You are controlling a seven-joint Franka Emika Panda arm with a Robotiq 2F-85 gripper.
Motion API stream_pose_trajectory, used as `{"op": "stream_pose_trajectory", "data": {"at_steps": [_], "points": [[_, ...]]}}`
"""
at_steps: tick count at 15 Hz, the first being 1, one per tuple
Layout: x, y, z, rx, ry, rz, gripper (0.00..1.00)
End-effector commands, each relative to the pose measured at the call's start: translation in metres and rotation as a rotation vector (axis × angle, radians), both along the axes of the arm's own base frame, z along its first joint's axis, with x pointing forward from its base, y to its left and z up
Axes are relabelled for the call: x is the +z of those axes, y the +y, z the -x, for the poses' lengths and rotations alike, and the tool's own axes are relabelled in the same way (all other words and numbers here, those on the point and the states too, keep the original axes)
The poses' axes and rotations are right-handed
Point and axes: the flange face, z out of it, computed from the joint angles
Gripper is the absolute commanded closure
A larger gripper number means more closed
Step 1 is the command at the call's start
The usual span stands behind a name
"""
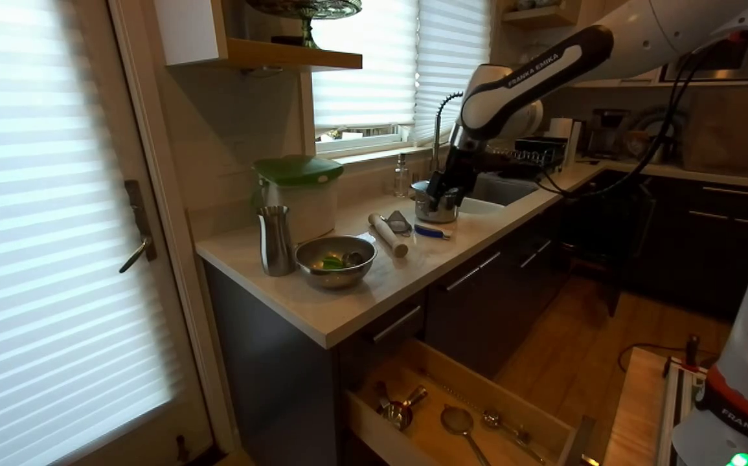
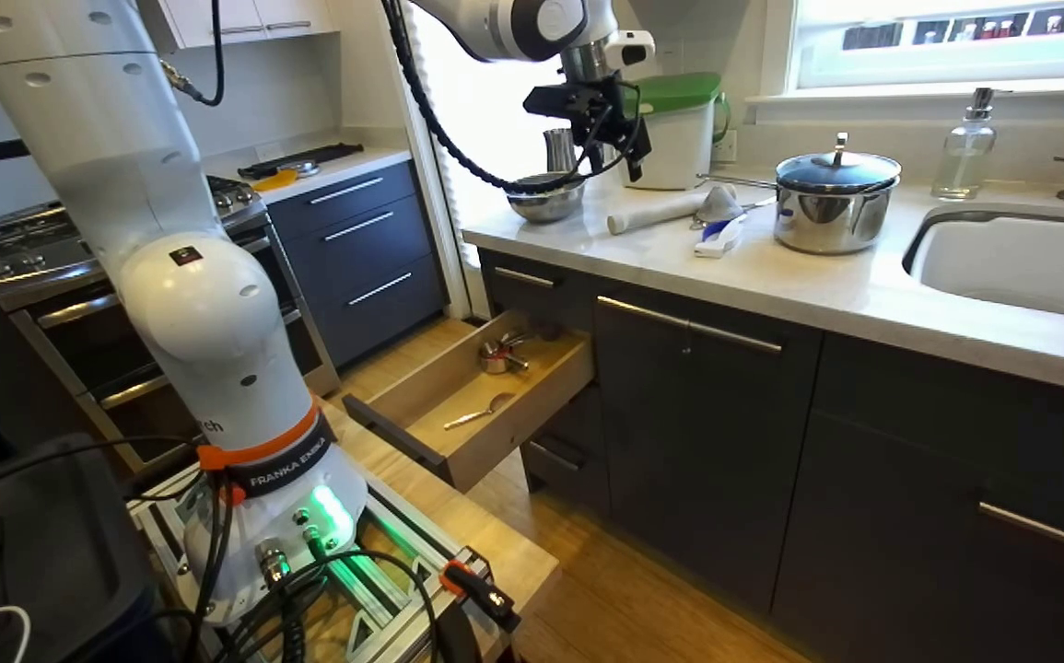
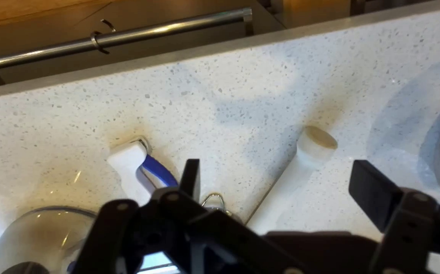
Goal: Put the rolling pin in the open drawer
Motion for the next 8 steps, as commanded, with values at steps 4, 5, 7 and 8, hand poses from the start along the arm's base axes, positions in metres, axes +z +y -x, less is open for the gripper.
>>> {"op": "stream_pose_trajectory", "data": {"at_steps": [4,5,7,8], "points": [[-0.046,0.000,-0.073,-0.177,-0.039,0.022,0.00],[-0.054,0.005,-0.083,-0.175,-0.014,-0.005,0.00],[-0.065,0.018,-0.101,-0.154,0.035,-0.053,0.00],[-0.069,0.025,-0.108,-0.155,0.072,-0.062,0.00]]}}
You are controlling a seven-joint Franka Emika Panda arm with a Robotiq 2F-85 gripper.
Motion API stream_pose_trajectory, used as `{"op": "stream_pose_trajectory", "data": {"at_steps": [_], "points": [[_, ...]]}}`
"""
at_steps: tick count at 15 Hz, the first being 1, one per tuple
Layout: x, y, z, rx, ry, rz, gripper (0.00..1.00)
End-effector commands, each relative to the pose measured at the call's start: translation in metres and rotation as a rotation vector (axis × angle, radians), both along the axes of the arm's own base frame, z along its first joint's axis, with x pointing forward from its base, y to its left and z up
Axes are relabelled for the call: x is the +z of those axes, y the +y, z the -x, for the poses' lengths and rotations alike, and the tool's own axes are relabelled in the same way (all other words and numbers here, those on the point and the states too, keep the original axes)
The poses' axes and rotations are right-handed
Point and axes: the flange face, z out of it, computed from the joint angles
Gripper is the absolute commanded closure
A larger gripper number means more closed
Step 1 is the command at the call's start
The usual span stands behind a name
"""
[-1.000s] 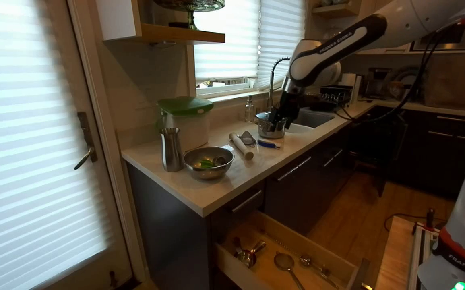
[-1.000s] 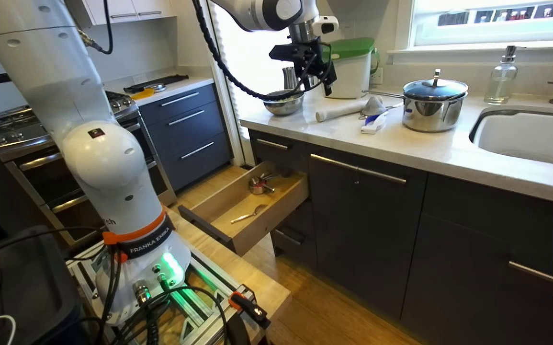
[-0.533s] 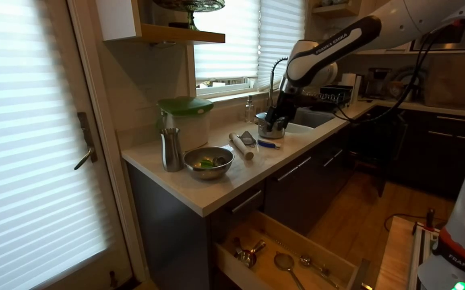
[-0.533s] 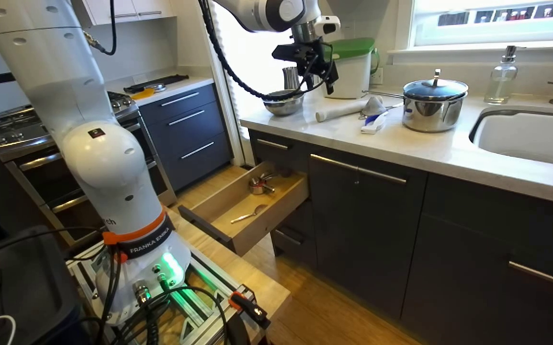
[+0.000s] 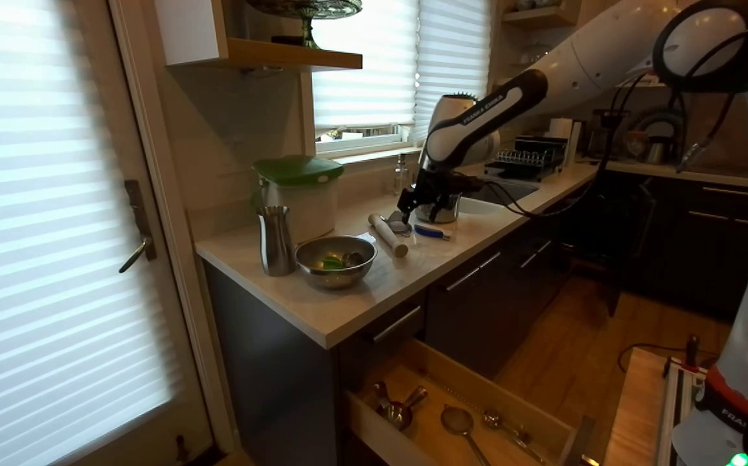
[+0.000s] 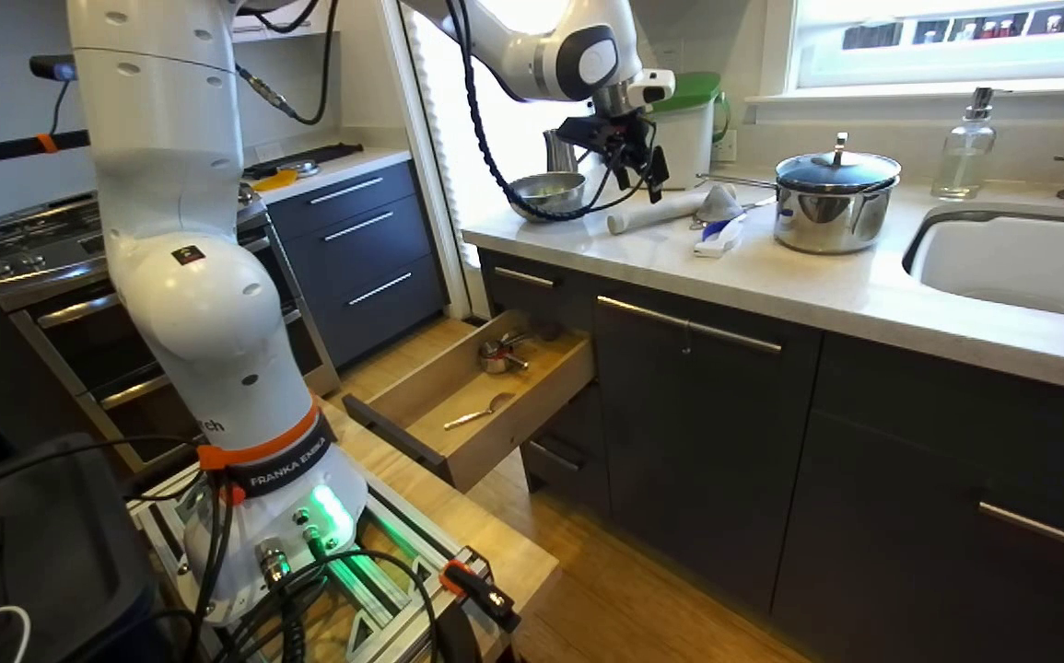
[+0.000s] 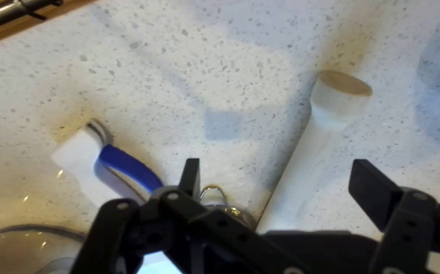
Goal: Put the rolling pin in the open drawer
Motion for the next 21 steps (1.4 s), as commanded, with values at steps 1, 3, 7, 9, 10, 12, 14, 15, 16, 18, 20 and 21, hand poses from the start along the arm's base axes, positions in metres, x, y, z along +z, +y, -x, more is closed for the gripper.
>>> {"op": "stream_pose_trajectory", "data": {"at_steps": [1,3,7,9,10,12,14,15,16,18,20,21], "points": [[-0.011,0.020,-0.030,-0.007,0.096,-0.040,0.00],[-0.012,0.024,-0.037,-0.029,0.138,-0.010,0.00],[-0.022,0.032,-0.045,-0.064,0.192,-0.028,0.00],[-0.030,0.034,-0.053,-0.057,0.168,-0.070,0.00],[-0.036,0.034,-0.056,-0.061,0.163,-0.079,0.00],[-0.046,0.036,-0.061,-0.065,0.167,-0.099,0.00],[-0.054,0.037,-0.064,-0.060,0.166,-0.105,0.00],[-0.058,0.038,-0.066,-0.062,0.171,-0.105,0.01],[-0.062,0.038,-0.068,-0.060,0.173,-0.105,0.03],[-0.065,0.038,-0.071,-0.062,0.162,-0.092,0.17],[-0.064,0.036,-0.075,-0.063,0.148,-0.084,0.35],[-0.065,0.036,-0.076,-0.063,0.147,-0.078,0.45]]}}
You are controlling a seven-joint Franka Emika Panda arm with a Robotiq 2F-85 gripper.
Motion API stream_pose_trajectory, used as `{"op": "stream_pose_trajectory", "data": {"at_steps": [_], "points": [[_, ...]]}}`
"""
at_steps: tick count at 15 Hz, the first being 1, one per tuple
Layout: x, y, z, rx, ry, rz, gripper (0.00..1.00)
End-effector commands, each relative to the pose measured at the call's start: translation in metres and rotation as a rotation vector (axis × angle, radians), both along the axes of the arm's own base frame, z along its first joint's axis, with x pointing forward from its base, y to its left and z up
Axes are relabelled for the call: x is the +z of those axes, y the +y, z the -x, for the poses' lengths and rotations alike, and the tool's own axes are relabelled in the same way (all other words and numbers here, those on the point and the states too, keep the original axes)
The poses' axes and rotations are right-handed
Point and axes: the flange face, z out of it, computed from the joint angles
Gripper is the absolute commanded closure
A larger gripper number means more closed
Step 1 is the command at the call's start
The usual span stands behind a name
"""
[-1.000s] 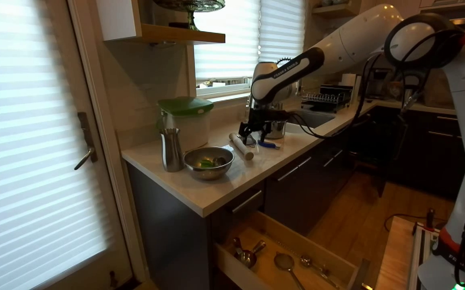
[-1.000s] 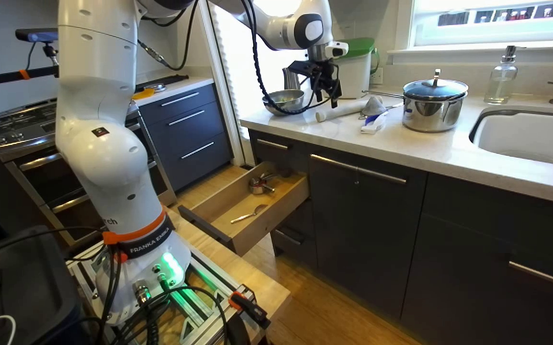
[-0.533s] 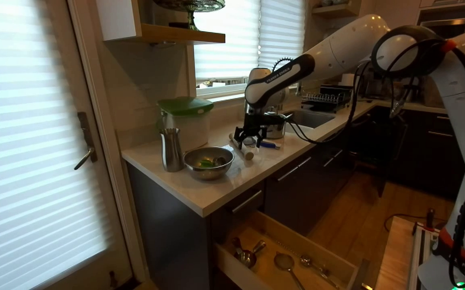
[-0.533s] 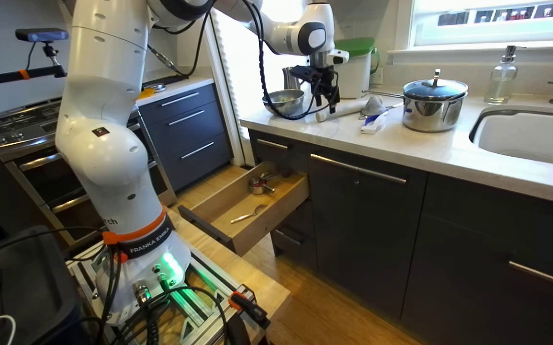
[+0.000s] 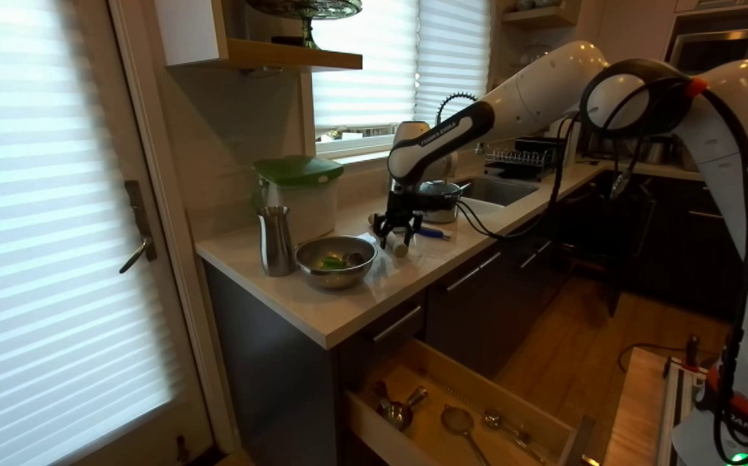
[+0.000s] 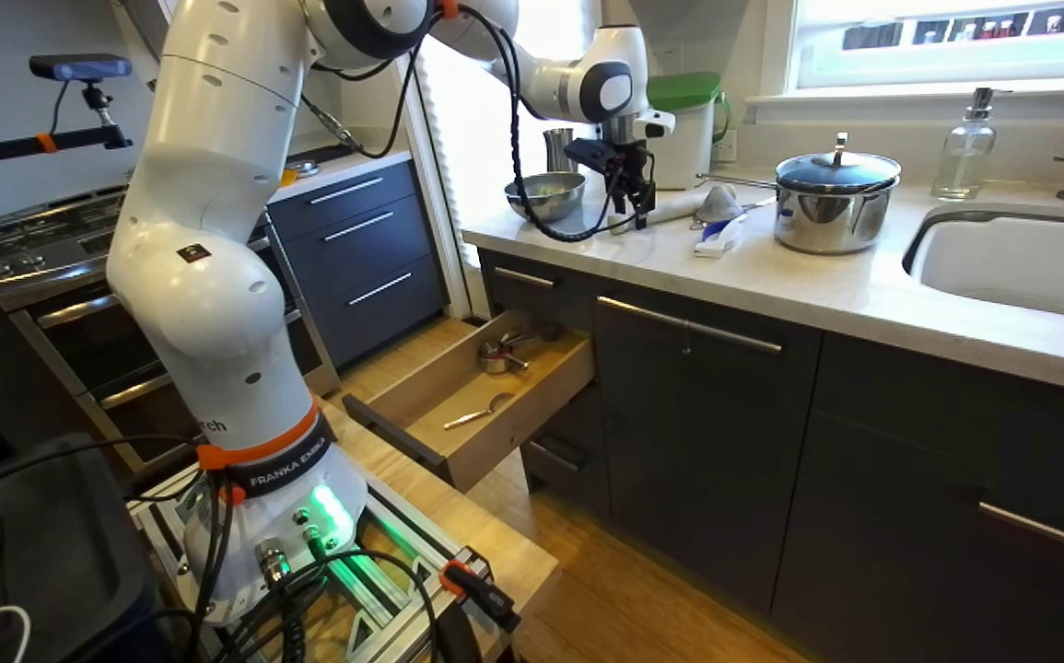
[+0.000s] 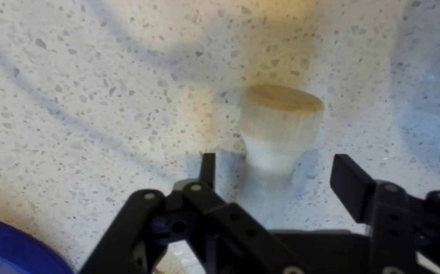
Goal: Put the rolling pin in the open drawer
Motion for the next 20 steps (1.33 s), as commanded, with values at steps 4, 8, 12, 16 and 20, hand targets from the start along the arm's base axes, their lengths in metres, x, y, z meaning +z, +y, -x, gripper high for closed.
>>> {"op": "stream_pose_trajectory", "data": {"at_steps": [4,8,12,16,20], "points": [[-0.003,-0.004,-0.011,-0.014,-0.016,0.018,0.75],[0.007,-0.003,-0.010,-0.017,-0.033,0.030,0.92],[0.036,0.003,-0.010,-0.030,-0.115,0.079,0.92],[0.062,0.020,-0.001,-0.036,-0.161,0.085,0.92],[0.090,0.035,0.014,-0.025,-0.203,0.081,0.92]]}}
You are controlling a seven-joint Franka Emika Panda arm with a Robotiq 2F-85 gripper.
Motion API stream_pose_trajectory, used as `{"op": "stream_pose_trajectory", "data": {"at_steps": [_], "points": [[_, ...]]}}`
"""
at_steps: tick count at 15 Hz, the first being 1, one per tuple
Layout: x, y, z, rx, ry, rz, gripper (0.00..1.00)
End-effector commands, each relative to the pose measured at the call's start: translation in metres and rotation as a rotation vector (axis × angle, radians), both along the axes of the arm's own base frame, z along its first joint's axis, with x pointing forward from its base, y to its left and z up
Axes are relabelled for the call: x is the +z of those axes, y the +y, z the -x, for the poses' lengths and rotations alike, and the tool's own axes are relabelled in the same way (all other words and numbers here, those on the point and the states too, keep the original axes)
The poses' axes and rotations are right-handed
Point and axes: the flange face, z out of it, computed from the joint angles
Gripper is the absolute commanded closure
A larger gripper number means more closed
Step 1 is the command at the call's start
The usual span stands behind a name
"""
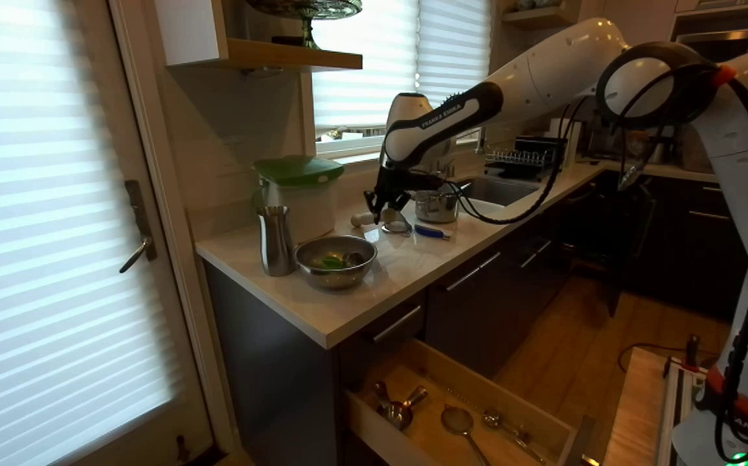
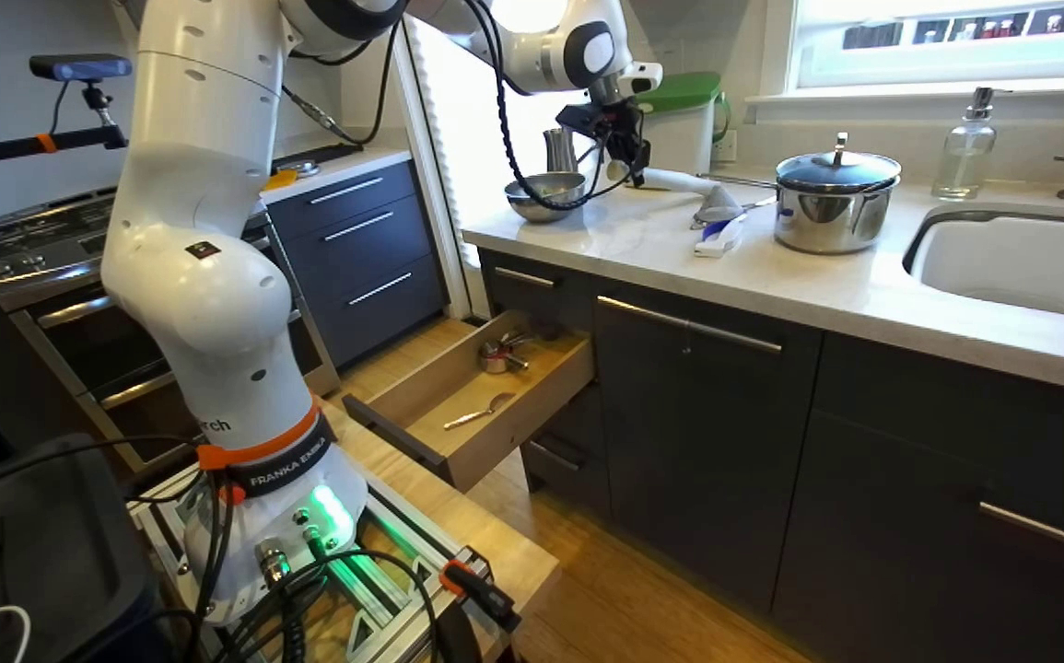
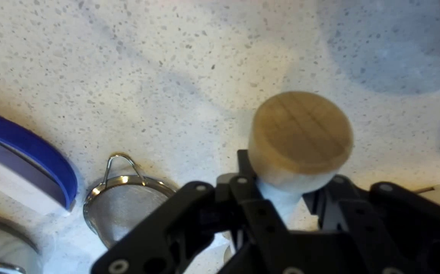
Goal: Put the rolling pin in the open drawer
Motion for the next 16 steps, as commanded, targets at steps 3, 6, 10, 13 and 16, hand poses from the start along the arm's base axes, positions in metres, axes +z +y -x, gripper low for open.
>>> {"op": "stream_pose_trajectory", "data": {"at_steps": [3,6,10,13,16], "points": [[0.031,0.013,0.038,0.030,-0.005,-0.052,0.92],[0.053,-0.002,0.054,0.017,-0.030,-0.106,0.92],[0.084,-0.018,0.084,0.057,-0.002,-0.160,0.92],[0.107,-0.021,0.115,0.115,0.072,-0.190,0.92],[0.131,-0.011,0.147,0.163,0.134,-0.176,0.92]]}}
